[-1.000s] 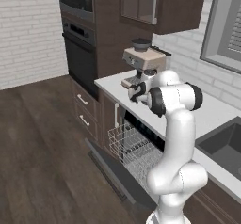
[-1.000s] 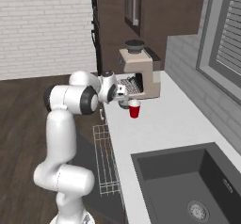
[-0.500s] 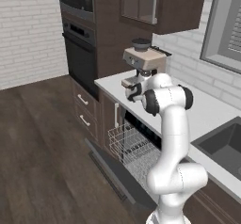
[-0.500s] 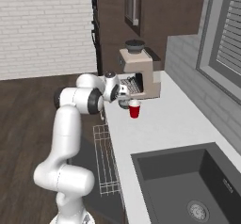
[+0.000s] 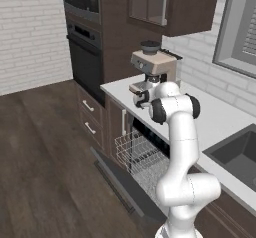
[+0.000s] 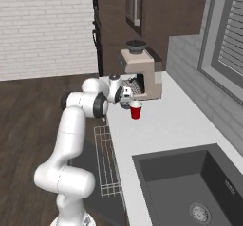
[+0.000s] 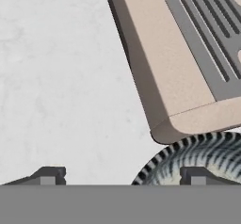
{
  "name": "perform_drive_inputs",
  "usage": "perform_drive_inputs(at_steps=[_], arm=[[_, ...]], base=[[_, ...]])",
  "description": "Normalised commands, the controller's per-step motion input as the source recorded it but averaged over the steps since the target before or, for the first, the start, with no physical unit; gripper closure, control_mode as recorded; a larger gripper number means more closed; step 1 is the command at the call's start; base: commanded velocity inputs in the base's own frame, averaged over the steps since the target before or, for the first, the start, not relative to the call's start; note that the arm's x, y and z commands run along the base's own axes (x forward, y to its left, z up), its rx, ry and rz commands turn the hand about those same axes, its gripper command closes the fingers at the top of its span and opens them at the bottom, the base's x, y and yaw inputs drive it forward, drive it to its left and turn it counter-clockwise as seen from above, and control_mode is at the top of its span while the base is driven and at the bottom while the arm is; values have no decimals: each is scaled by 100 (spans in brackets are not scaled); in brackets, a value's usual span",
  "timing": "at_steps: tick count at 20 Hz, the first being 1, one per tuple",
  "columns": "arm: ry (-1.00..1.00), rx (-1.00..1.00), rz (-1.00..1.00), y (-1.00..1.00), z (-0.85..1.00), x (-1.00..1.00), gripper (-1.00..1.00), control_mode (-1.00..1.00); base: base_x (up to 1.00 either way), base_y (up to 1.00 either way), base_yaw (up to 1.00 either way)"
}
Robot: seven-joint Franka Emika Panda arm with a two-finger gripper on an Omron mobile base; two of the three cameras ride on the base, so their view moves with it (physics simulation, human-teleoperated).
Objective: Pick up the cup and bowl from the counter, place them in the dishwasher, and close the dishwasher door.
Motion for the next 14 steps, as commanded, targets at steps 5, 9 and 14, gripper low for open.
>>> perform_drive_inputs(at_steps=[5, 9, 14], arm=[[2, 0, 0, 0, -25, 0, 100, -100], [3, -1, 0, 2, -16, -12, 100, -100], [-2, -6, 0, 56, -6, -18, 100, -100]], base=[[0, 0, 0], [0, 0, 0], [0, 0, 0]])
